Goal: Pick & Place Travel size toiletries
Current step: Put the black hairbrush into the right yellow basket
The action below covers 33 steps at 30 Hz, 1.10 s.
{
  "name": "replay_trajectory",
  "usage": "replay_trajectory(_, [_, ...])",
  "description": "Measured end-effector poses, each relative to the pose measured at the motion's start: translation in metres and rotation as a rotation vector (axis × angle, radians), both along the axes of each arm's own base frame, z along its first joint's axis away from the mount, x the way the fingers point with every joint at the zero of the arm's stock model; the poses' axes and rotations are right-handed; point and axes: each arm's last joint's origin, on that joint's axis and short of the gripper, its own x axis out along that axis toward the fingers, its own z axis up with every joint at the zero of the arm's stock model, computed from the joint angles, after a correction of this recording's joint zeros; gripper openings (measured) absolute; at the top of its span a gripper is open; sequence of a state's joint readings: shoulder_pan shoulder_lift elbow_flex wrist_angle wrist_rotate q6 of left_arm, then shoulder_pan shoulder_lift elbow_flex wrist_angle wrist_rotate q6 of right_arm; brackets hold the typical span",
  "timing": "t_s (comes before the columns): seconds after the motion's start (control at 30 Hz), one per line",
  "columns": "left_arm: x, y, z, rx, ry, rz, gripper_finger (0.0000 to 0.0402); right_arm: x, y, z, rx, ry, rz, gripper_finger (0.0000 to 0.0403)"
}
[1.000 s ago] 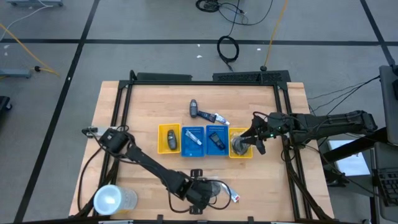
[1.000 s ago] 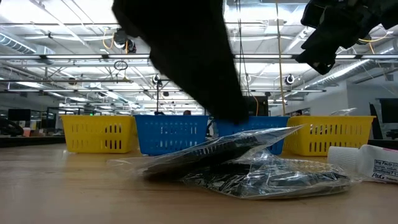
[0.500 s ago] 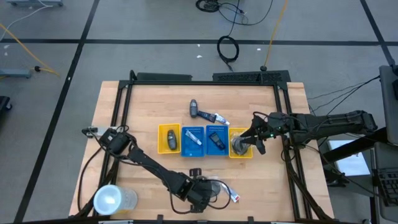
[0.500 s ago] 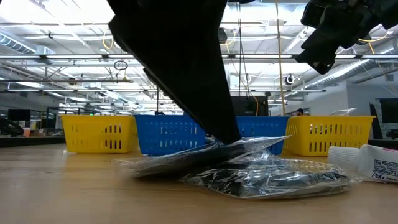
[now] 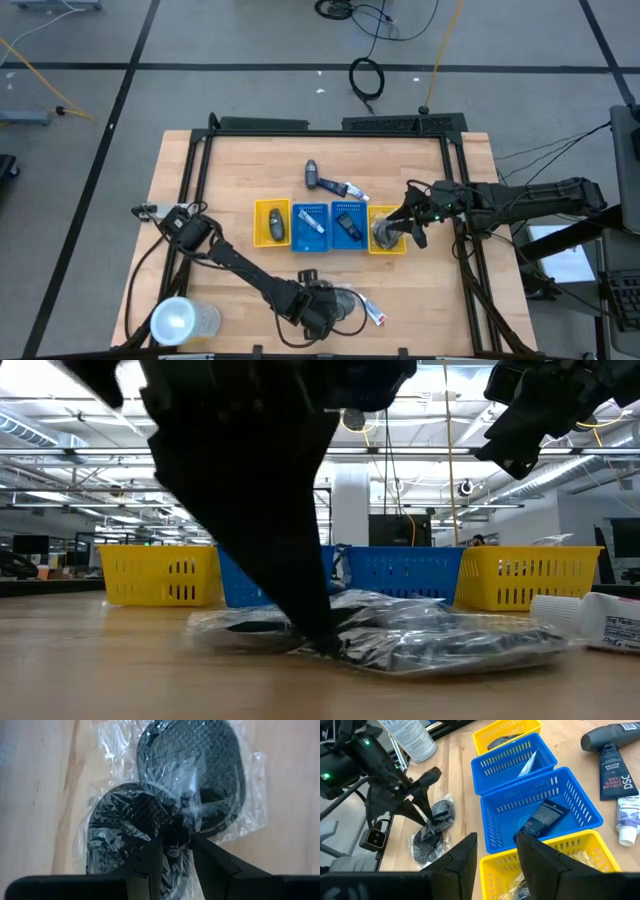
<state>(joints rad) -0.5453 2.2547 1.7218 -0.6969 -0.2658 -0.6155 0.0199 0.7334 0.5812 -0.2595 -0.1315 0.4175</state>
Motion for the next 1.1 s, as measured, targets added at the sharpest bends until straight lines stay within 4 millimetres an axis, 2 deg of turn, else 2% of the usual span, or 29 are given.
replay_trajectory(0.27, [0.003,0.007,-0.010,0.011,0.025,0.016,0.0104,0.000,0.000,0.000,0.000,0.004,0.002,0.0130])
replay_trajectory(0.37, [0.004,0.009,-0.010,-0.013,0.040,0.026,0.0075,0.000,0.000,0.000,0.000,0.003,0.002,0.0130])
replay_trajectory(0.47, [0.003,0.010,-0.007,-0.032,0.054,0.004,0.0021,0.000,0.000,0.000,0.000,0.003,0.002,0.0130])
replay_trajectory(0.53, [0.003,0.010,-0.004,-0.044,0.059,-0.003,0.0008,0.000,0.000,0.000,0.000,0.003,0.002,0.0130])
replay_trajectory(0.7, [-0.002,0.011,0.008,-0.027,0.048,-0.006,0.0001,0.000,0.000,0.000,-0.003,0.001,0.003,0.0130])
replay_trajectory(1.1, [-0.011,0.016,0.054,0.104,-0.091,-0.038,0.0000,0.000,0.000,0.000,-0.008,0.001,0.002,0.0130])
